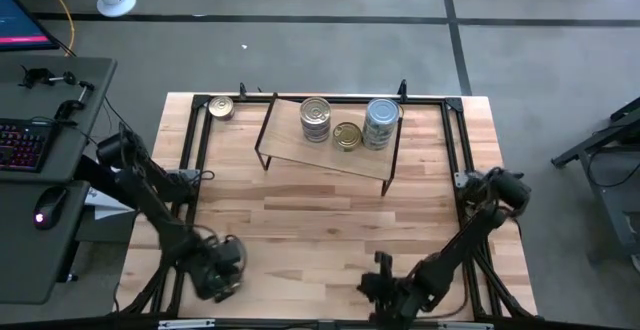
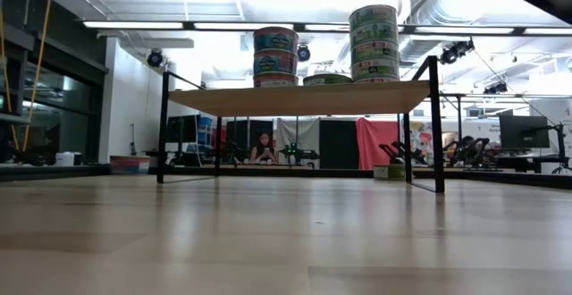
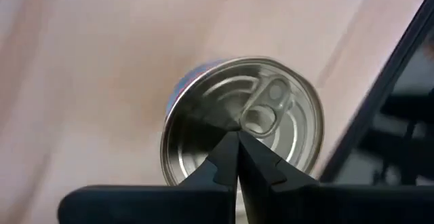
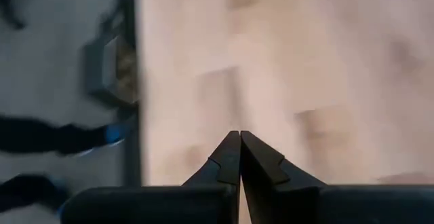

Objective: Stack canned seafood by type on shelf
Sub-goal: Stack the blue pink tuna can on top of the other blue pink tuna can on the shelf

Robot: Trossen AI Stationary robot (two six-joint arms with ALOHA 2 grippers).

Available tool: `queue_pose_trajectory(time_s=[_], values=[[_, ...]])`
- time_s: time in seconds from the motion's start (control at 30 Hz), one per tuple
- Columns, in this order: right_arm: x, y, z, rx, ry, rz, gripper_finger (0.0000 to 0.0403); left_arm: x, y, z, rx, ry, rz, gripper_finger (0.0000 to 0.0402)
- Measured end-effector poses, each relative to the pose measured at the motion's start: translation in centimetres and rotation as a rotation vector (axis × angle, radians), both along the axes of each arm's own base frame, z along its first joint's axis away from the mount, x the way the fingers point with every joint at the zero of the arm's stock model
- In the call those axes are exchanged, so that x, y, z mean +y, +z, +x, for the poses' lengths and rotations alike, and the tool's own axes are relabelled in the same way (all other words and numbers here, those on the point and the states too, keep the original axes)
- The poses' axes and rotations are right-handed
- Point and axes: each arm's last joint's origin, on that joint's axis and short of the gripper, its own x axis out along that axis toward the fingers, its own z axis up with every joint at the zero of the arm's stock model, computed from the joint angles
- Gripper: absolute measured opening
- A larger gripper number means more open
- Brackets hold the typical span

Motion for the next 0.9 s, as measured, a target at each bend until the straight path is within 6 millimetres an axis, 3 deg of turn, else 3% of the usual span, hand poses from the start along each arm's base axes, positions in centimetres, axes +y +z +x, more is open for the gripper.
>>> queue_pose_trajectory(time_s=[0.17,0.37,0.5,0.63,0.73,0.9], values=[[-3.3,2.0,1.1,0.006,-0.112,-0.027,0.0,1.6,-0.7,4.8,-0.223,-0.004,0.064,0.0],[-5.5,2.3,3.3,-0.018,-0.125,-0.046,0.0,3.8,-2.5,11.3,-0.428,-0.005,0.064,0.0],[-6.6,2.3,4.4,-0.023,-0.089,-0.084,0.0,4.7,-1.9,14.6,-0.487,-0.088,0.119,0.0],[-7.4,0.8,5.8,0.084,0.115,-0.061,0.0,5.0,-0.1,16.0,-0.532,-0.247,0.175,0.0],[-7.4,-0.9,7.0,0.109,0.259,-0.041,0.0,4.7,1.8,15.8,-0.547,-0.368,0.235,0.0],[-7.3,-3.6,8.3,0.1,0.474,-0.154,0.0,4.2,1.4,14.3,-0.47,-0.417,0.362,0.0]])
